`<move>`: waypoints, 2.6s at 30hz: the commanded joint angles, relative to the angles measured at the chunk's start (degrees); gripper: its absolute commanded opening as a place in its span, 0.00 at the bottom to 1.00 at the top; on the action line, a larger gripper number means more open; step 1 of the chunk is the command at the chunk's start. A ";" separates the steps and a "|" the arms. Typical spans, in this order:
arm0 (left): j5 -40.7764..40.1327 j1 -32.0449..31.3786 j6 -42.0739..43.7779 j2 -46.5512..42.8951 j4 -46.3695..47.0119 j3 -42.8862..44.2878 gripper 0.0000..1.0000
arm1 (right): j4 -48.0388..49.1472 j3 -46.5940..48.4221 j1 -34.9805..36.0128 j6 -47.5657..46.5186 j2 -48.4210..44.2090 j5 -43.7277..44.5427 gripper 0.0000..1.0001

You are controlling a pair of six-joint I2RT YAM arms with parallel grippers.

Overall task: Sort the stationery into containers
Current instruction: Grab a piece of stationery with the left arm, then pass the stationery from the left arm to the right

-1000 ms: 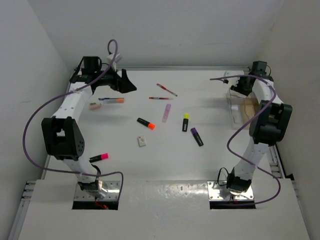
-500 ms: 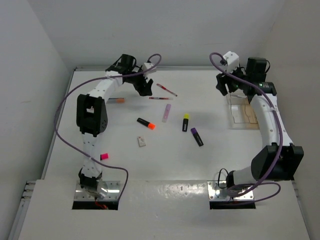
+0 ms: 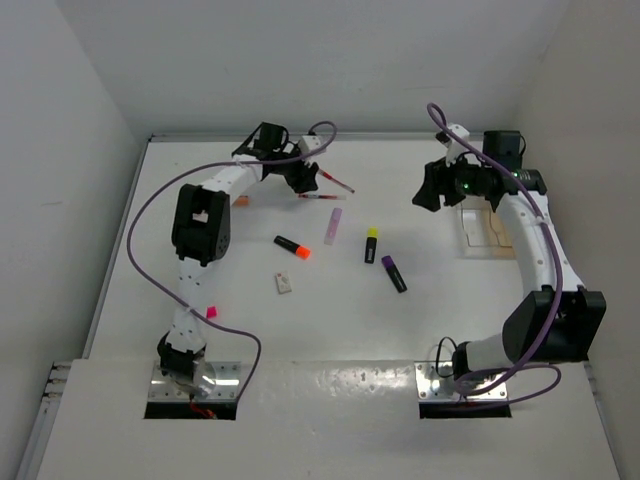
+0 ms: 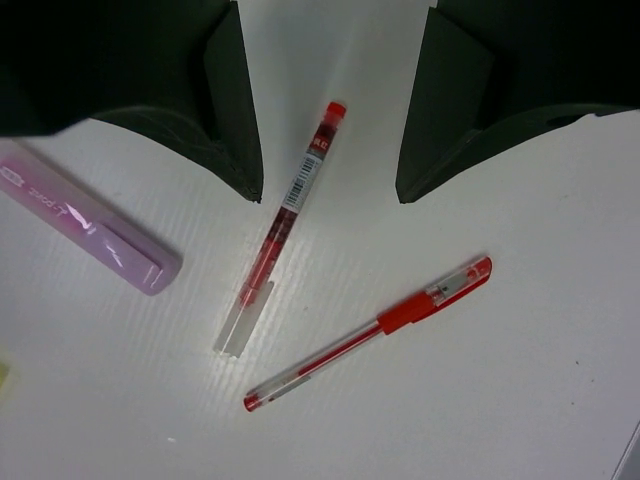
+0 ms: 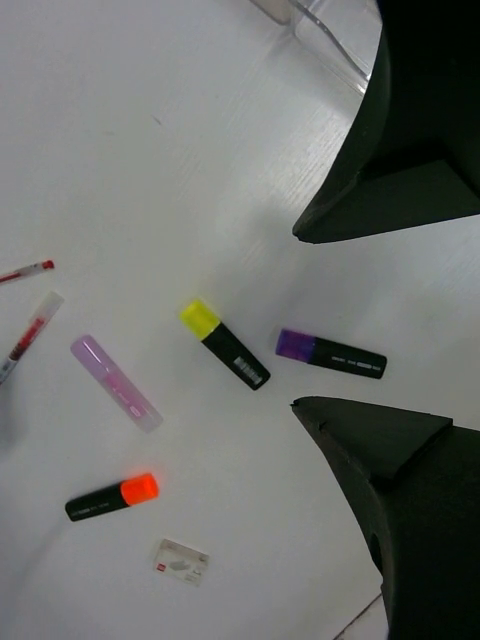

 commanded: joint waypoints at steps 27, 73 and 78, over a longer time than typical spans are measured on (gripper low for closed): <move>-10.56 -6.90 14.14 3.92 -8.93 1.71 0.36 | -4.25 3.79 0.74 -1.28 0.25 -4.21 0.62; 18.50 -2.78 -79.34 -48.91 64.88 -47.68 0.00 | 31.51 -0.60 19.28 47.40 -4.50 -9.57 0.62; 19.20 -3.92 -83.48 -50.14 69.11 -49.79 0.00 | 35.99 -0.34 21.57 52.23 -1.78 -8.79 0.60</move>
